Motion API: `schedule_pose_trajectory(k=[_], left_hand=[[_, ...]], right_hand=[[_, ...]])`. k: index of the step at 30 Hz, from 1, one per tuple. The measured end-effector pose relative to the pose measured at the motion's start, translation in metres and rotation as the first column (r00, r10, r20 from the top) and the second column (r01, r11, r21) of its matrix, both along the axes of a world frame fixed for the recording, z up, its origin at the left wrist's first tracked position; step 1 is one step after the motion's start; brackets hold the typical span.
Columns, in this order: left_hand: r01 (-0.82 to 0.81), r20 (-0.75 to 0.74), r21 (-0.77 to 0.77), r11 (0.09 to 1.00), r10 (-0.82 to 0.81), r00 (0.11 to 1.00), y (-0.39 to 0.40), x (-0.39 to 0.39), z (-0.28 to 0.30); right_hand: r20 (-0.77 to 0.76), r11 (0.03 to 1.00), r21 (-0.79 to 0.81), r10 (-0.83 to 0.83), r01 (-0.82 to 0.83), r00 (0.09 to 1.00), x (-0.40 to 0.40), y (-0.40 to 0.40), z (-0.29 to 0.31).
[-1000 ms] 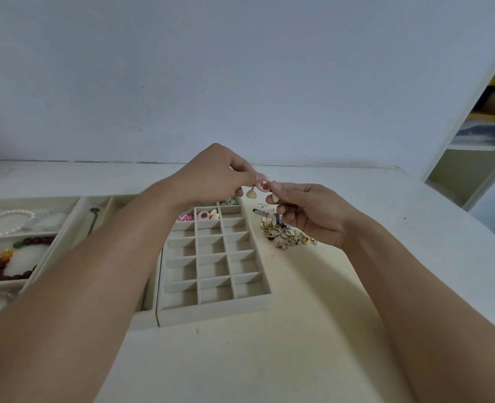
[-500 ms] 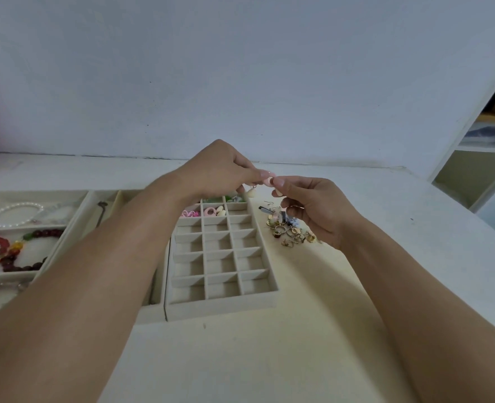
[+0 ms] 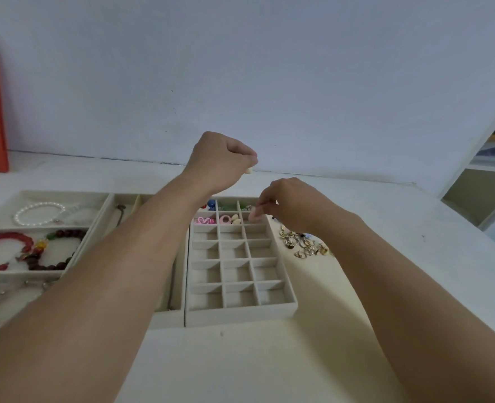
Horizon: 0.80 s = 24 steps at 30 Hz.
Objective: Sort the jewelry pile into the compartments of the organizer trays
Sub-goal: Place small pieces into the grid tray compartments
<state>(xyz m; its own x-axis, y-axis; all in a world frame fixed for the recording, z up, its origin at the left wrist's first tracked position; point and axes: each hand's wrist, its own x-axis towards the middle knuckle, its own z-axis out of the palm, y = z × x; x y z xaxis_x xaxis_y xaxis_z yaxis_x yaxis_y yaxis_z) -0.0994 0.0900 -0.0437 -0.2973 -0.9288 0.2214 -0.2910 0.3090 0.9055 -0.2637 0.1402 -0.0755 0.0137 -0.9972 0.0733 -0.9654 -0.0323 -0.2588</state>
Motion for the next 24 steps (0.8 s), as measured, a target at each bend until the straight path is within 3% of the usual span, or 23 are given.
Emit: schedule_pose_trajectory(k=[5, 14, 24], left_hand=[[0.003, -0.047, 0.014, 1.0, -0.002, 0.999, 0.001, 0.0, 0.002], [0.014, -0.03, 0.022, 1.0, -0.013, 0.999, 0.001, -0.003, 0.0], [0.007, -0.021, 0.034, 0.999, -0.006, 1.0, 0.004, -0.002, 0.0]], right_hand=[[-0.065, 0.995, 0.086, 0.053, -0.047, 0.996, 0.01, -0.012, -0.003], [0.035, 0.996, 0.02, 0.083, -0.083, 0.996, 0.007, -0.015, -0.009], [-0.034, 0.995, 0.054, 0.091, -0.089, 0.995, 0.008, -0.017, -0.007]])
